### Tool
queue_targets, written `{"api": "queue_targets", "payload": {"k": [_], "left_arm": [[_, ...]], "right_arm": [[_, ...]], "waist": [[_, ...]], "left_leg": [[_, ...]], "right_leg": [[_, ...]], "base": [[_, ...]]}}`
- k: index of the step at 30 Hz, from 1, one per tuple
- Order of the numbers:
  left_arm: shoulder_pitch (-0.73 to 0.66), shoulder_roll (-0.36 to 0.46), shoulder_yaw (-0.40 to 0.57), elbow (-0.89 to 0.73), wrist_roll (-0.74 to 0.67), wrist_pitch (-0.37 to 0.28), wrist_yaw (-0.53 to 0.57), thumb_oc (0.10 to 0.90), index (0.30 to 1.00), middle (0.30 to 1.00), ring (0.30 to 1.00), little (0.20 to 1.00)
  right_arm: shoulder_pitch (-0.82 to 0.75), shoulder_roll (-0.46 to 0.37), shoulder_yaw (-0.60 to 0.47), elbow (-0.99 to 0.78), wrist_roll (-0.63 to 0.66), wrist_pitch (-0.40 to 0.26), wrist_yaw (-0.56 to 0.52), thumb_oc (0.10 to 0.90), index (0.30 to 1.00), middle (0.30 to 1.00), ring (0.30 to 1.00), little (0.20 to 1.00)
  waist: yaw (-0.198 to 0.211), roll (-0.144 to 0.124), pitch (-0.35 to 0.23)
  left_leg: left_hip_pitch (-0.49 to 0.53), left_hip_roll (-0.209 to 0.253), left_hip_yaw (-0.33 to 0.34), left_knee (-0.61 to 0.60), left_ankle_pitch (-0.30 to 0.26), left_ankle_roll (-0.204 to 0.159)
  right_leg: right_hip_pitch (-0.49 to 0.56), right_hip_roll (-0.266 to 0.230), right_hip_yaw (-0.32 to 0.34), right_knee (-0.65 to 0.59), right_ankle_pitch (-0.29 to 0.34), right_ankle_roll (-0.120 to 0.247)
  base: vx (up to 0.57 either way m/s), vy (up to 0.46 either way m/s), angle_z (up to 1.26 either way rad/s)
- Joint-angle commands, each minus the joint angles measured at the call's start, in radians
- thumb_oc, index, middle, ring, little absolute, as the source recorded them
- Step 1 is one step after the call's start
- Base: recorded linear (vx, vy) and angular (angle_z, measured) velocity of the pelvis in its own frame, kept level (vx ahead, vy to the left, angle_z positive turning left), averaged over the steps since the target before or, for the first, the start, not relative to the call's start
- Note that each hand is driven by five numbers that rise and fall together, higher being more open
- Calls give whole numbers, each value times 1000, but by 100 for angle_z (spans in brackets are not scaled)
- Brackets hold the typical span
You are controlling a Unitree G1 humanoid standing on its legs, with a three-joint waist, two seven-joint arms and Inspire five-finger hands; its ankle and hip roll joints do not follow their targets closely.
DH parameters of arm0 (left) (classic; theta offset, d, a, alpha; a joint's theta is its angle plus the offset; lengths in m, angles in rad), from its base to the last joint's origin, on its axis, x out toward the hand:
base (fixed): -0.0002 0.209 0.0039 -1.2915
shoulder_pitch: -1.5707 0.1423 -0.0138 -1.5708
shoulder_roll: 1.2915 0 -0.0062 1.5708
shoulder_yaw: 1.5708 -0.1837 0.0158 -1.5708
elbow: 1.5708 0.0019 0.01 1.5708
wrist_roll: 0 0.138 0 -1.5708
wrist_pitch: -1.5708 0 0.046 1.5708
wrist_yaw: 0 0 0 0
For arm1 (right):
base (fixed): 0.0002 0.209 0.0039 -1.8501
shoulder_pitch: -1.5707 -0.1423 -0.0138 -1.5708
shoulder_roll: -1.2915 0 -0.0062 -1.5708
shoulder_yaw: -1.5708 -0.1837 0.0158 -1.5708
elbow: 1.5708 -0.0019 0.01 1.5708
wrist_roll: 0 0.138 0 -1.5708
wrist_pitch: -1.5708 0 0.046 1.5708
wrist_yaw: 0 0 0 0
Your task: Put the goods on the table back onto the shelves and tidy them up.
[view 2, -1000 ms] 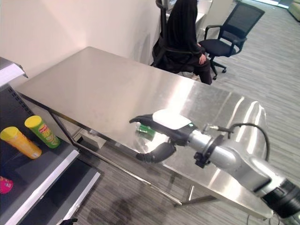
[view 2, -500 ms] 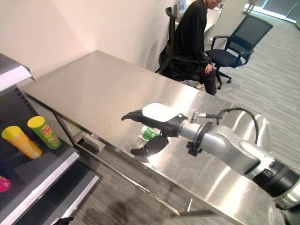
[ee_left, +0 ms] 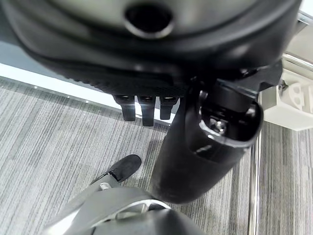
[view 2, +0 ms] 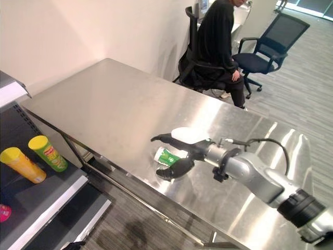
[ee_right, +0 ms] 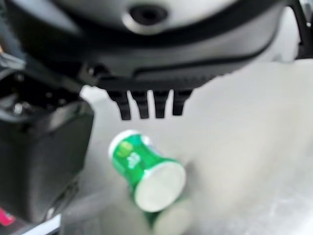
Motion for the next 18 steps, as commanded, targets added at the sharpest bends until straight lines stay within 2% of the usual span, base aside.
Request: {"api": "queue_targets", "payload": {"k": [1,8,18], "left_arm": [[9,-10,-36,56,-12,-12,-23,800,900,900,900,900],[7,-10,-32,58,-9,-13,-23,800,900,900,900,900],[12,-7,-26,57,-4,-13,-23,800,900,900,900,900]], "right_arm": [[-22,30,-96,-35,11,-32,-36,800,900,900,900,900],[24,32,-133,-68,11,-40,-25,800,900,900,900,900],[40,50,-99,-58,-9,-38,2,800,900,900,900,900]], "waist": [[43,-23,-47],[39,-22,-48],[39,-23,-50]], "left_leg": [[16,39,-27,4,-68,-48],[23,39,-26,4,-71,-47],[30,35,-23,4,-76,-44]], "right_leg": [[-38,-76,35,102,61,71],[-36,-76,37,104,59,71],[-32,-77,42,102,61,71]], "base": [[4,-5,10],[1,-3,4],[0,0,0]]}}
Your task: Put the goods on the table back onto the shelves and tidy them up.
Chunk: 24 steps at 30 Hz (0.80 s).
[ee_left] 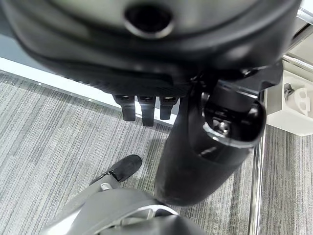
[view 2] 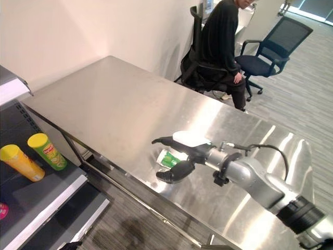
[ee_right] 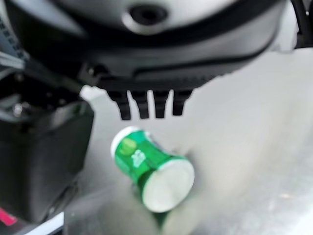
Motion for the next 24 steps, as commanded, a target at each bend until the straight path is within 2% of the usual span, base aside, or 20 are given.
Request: {"api": "queue_targets", "payload": {"k": [1,19,20,21,23,24], "left_arm": [[13,-25,-24,62,-3,-12,-22,800,900,900,900,900],[14,-16,-14,66,-7,-12,-14,800,900,900,900,900],[13,-15,-14,66,-8,-13,-13,800,900,900,900,900],[13,-14,-14,66,-9,-13,-12,800,900,900,900,900],[12,-12,-14,65,-9,-13,-12,800,900,900,900,900],[12,-13,-14,65,-9,-13,-12,800,900,900,900,900]], "right_arm": [[-29,17,-28,-37,-10,-35,-35,800,900,900,900,900],[-41,99,23,71,-75,-23,-46,800,900,900,900,900],[-49,101,33,79,-80,-23,-43,767,851,851,851,851],[-55,103,39,83,-82,-23,-42,667,700,700,700,700],[-63,99,48,84,-86,-25,-37,609,613,613,613,613],[-64,99,49,84,-85,-24,-36,612,618,618,618,618]], "waist": [[38,7,-64],[55,-3,-50],[58,-4,-48],[60,-5,-48],[61,-7,-48],[61,-7,-48]], "left_leg": [[19,48,-23,4,-76,-44],[12,46,-38,3,-76,-41],[10,46,-39,3,-75,-42],[10,46,-40,3,-75,-41],[9,45,-41,3,-76,-41],[9,45,-41,3,-76,-41]], "right_leg": [[-50,-64,56,99,62,71],[-51,-65,50,102,61,69],[-51,-64,49,102,61,69],[-50,-64,49,101,61,69],[-49,-64,48,101,62,70],[-49,-64,48,101,62,70]], "base": [[0,0,0],[0,0,0],[0,0,0],[0,0,0],[0,0,0],[0,0,0]]}}
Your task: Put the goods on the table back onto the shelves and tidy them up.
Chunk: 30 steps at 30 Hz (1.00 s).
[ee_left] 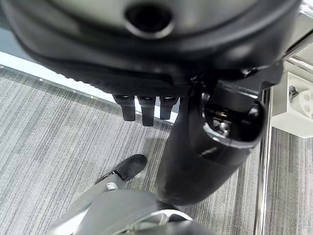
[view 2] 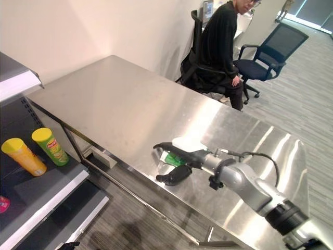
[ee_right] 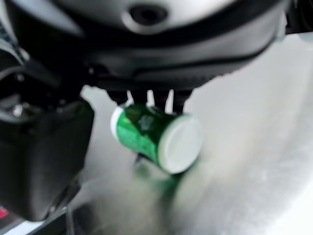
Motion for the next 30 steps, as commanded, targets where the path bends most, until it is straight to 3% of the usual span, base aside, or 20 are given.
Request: {"api": "queue_targets", "payload": {"k": [1,4,8,11,12,13,15,19,22,30], "left_arm": [[10,-25,-23,61,-8,-13,-14,800,900,900,900,900],[10,-24,-24,60,-5,-14,-14,800,900,900,900,900],[10,-26,-24,58,2,-16,-11,800,900,900,900,900],[8,-27,-30,51,11,-20,-3,800,900,900,900,900],[7,-27,-32,50,15,-20,0,800,900,900,900,900],[7,-28,-33,48,17,-20,2,800,900,900,900,900],[7,-28,-35,47,21,-22,5,800,900,900,900,900],[8,-26,-45,35,40,-24,21,800,900,900,900,900],[8,-25,-47,34,44,-26,26,800,900,900,900,900],[0,-31,-56,26,53,-25,50,800,900,900,900,900]], "right_arm": [[-83,-12,46,-11,-1,-31,-24,612,618,618,618,618],[-90,-34,62,-19,-20,-35,-12,571,556,556,556,556],[-96,-57,72,-27,-45,-42,-10,400,300,300,300,300],[-89,-67,66,-33,-65,-48,-17,402,302,302,302,302],[-87,-70,62,-33,-70,-49,-22,475,413,413,413,413],[-85,-72,58,-34,-76,-52,-27,599,599,599,599,599],[-83,-77,53,-40,-84,-55,-32,800,900,900,900,900],[-62,-77,22,-40,-113,-62,-63,800,900,900,900,900],[-43,-64,1,-30,-126,-61,-81,800,900,900,900,900],[48,74,-181,43,-146,-28,-230,800,900,900,900,900]], "waist": [[55,7,-56],[55,4,-58],[51,3,-60],[50,2,-59],[48,2,-59],[48,2,-59],[47,2,-59],[45,-1,-55],[43,2,-59],[43,6,-49]], "left_leg": [[23,45,-38,3,-58,-15],[23,45,-39,3,-59,-15],[27,45,-37,4,-61,-15],[29,46,-34,3,-62,-14],[29,45,-34,3,-63,-14],[29,45,-34,3,-63,-14],[31,46,-33,3,-64,-14],[25,41,-20,2,-47,-6],[35,45,-29,3,-67,-12],[31,38,-16,2,-52,1]], "right_leg": [[-35,-64,46,101,63,70],[-34,-64,45,101,63,70],[-33,-63,48,98,65,70],[-33,-62,51,96,64,69],[-33,-62,52,95,64,69],[-33,-62,53,95,65,70],[-33,-62,54,94,65,70],[-42,-68,42,93,75,59],[-34,-60,59,90,62,70],[-45,-65,53,92,69,54]], "base": [[0,0,0],[2,3,1],[-1,3,1],[0,0,0],[0,0,0],[0,0,0],[0,0,0],[-50,5,-3],[39,-6,-3],[-16,2,-2]]}}
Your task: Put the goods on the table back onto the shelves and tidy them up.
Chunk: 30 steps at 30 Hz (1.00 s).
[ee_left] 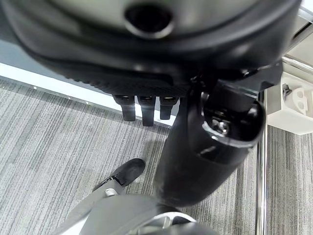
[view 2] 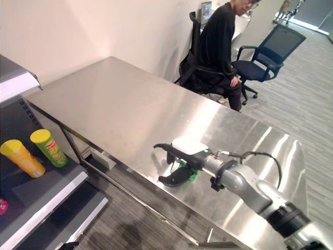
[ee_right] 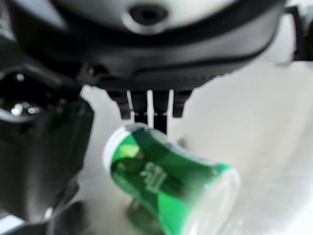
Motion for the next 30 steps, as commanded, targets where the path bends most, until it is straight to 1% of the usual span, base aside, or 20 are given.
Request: {"api": "queue_targets", "payload": {"k": [1,2,4,6,7,9,10,14,17,22,30], "left_arm": [[-18,-33,-42,56,28,-26,23,800,900,900,900,900],[-19,-33,-41,56,29,-24,26,800,900,900,900,900],[-20,-33,-40,55,26,-20,30,800,900,900,900,900],[-19,-32,-42,54,24,-18,30,800,900,900,900,900],[-15,-32,-38,52,21,-17,25,800,900,900,900,900],[-11,-32,-35,50,17,-18,18,800,900,900,900,900],[-10,-32,-32,48,14,-18,14,800,900,900,900,900],[-5,-33,-27,50,9,-22,8,800,900,900,900,900],[-1,-29,-23,52,-2,-25,2,800,900,900,900,900],[6,-27,-15,51,-5,-32,-1,800,900,900,900,900],[8,-18,-16,47,6,-39,5,800,900,900,900,900]], "right_arm": [[-16,53,-136,8,17,30,-150,800,900,900,900,900],[-6,71,-159,1,35,32,-160,800,900,900,900,900],[20,117,-223,-28,114,34,-184,800,900,900,900,900],[40,129,-253,-61,160,34,-180,800,900,900,900,900],[67,116,-275,-107,210,26,-157,800,900,900,900,900],[95,91,-281,-140,240,19,-132,800,900,900,900,900],[111,68,-280,-157,244,17,-113,800,900,900,900,900],[133,28,-269,-174,262,9,-76,800,900,900,900,900],[139,-28,-252,-200,291,-3,-37,800,900,900,900,900],[140,-104,-228,-205,268,-18,-5,800,900,900,900,900],[128,-144,-186,-192,230,-34,14,800,900,900,900,900]], "waist": [[47,8,-47],[47,9,-47],[45,11,-48],[46,10,-49],[43,9,-50],[40,7,-51],[38,7,-50],[35,4,-51],[31,-2,-49],[28,-6,-49],[28,-8,-47]], "left_leg": [[18,37,-24,2,-51,2],[19,37,-25,2,-52,3],[20,35,-26,2,-52,4],[20,35,-25,2,-52,4],[22,36,-25,2,-52,3],[26,36,-23,2,-53,1],[27,37,-21,2,-53,0],[30,37,-18,2,-54,-1],[30,39,-14,2,-53,-4],[33,41,-9,2,-53,-5],[35,42,-9,2,-53,-6]], "right_leg": [[-48,-64,48,92,68,54],[-48,-64,48,92,67,53],[-47,-62,52,93,65,52],[-45,-61,54,93,64,51],[-44,-60,56,93,62,50],[-44,-59,57,92,62,50],[-45,-59,58,92,64,51],[-45,-57,60,90,66,52],[-46,-56,62,88,68,53],[-47,-56,64,87,70,55],[-47,-55,61,87,71,55]], "base": [[0,0,0],[14,-1,-4],[18,-2,-4],[0,0,0],[0,0,0],[0,0,0],[0,0,0],[0,0,0],[0,0,0],[-6,-3,-2],[0,0,0]]}}
